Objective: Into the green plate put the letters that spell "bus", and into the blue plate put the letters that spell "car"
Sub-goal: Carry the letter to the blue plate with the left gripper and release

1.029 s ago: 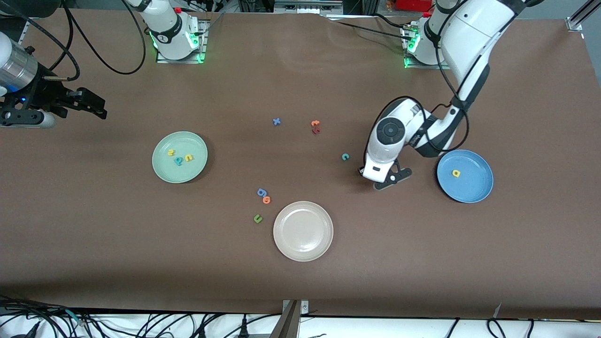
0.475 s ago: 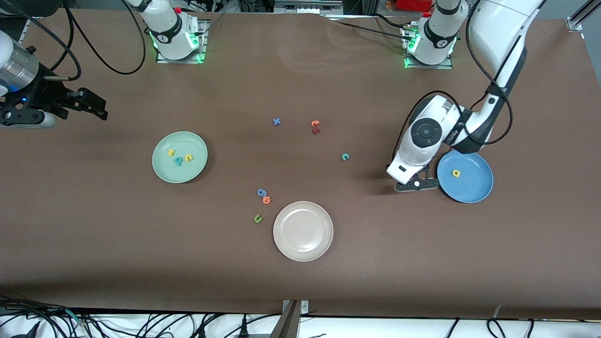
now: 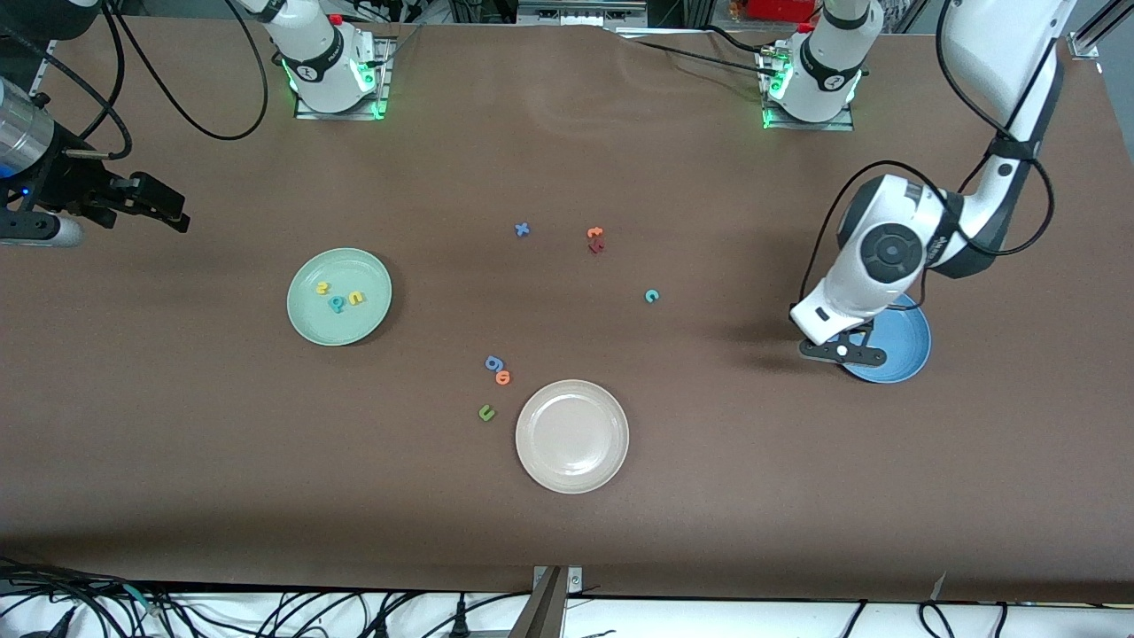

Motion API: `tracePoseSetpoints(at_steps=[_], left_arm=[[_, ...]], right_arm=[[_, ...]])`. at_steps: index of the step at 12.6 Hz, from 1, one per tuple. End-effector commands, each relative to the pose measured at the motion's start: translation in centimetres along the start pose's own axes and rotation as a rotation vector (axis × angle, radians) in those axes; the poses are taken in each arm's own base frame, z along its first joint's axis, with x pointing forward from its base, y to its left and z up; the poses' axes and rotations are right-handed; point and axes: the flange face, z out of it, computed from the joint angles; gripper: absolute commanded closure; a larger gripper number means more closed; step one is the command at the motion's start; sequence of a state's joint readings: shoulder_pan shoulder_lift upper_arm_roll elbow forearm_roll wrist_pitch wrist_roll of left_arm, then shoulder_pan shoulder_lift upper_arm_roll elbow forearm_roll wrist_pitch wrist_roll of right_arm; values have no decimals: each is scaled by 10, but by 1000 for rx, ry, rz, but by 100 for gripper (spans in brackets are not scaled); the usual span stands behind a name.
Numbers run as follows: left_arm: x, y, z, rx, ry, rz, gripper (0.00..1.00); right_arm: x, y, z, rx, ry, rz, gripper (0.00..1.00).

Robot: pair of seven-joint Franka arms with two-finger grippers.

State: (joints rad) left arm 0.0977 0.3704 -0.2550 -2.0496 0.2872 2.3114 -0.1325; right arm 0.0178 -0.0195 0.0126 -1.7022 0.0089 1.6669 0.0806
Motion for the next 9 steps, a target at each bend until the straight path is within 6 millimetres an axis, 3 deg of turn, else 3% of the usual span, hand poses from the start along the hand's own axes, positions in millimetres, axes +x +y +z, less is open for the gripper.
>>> tracePoseSetpoints(at_steps=[1, 4, 9], left_arm=[[-15, -46, -1, -44, -13, 101, 93], [-22, -89, 18, -56, -21, 174, 92], [-30, -133, 51, -58, -12, 239, 89]], right_arm=[[-6, -4, -4, 7, 9, -2, 0], [-6, -4, -6, 1, 13, -15, 0], [-4, -4, -9, 3, 20, -4, 0]])
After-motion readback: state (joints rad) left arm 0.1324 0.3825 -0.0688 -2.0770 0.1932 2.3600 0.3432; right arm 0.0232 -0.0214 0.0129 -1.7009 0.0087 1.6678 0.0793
